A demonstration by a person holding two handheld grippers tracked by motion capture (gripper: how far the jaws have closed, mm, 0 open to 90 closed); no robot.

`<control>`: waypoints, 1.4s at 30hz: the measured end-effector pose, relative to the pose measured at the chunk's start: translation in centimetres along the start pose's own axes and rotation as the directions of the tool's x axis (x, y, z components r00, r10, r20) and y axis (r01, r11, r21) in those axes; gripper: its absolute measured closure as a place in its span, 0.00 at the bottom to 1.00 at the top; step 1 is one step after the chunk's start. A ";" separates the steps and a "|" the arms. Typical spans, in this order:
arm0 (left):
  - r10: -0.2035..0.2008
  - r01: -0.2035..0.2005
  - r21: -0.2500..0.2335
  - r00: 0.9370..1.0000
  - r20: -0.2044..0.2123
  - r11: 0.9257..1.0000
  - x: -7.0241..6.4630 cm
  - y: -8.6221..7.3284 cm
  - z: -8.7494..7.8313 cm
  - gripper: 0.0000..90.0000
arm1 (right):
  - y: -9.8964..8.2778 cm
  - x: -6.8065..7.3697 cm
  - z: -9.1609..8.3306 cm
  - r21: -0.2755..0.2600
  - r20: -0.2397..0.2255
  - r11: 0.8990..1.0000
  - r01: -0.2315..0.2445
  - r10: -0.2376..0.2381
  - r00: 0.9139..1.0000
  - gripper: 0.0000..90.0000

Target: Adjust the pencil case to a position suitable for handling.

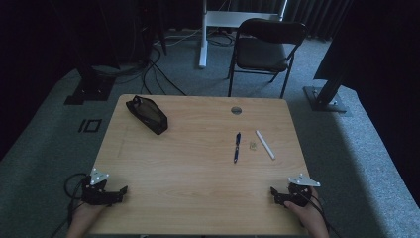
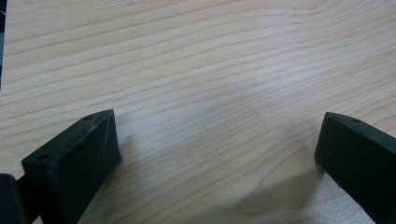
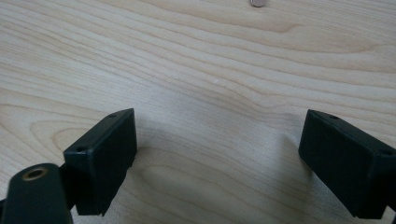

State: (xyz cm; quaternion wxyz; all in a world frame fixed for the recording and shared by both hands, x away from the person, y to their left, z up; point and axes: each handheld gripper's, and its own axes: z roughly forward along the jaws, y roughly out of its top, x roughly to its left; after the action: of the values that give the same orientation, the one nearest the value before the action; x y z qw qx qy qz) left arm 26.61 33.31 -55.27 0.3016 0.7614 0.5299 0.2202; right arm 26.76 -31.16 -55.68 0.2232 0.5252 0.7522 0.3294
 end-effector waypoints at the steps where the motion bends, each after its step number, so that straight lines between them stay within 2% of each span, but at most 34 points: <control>1: 0.000 0.000 0.000 1.000 0.000 1.000 0.0 0.0 0.0 0.00 | 0.0 0.0 0.0 0.000 -0.002 1.000 0.002 -0.002 1.000 0.12; 15: 0.000 0.000 0.000 1.000 0.001 1.000 0.0 0.0 0.0 0.00 | 0.3 0.5 0.3 -0.008 -0.005 1.000 0.012 -0.012 1.000 0.13; 18: 0.000 0.000 0.001 1.000 0.001 1.000 0.0 0.0 0.0 0.00 | 0.8 0.7 0.2 -0.024 -0.015 1.000 0.001 -0.002 1.000 0.13; 26: 0.000 0.000 0.000 1.000 0.001 1.000 0.0 0.0 0.0 0.00 | 2.5 1.6 0.5 -0.052 -0.043 0.998 0.017 -0.019 0.999 0.14; 42: 0.002 -0.002 0.001 1.000 0.001 1.000 0.0 0.0 0.0 0.00 | 4.4 3.8 1.9 -0.078 -0.108 0.996 0.039 -0.047 0.993 0.14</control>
State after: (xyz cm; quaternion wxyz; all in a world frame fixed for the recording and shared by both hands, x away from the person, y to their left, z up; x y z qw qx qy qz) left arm 26.62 33.32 -55.25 0.3011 0.7621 0.5294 0.2198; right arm 29.56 -26.13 -53.72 0.2081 0.4812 0.7614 0.3814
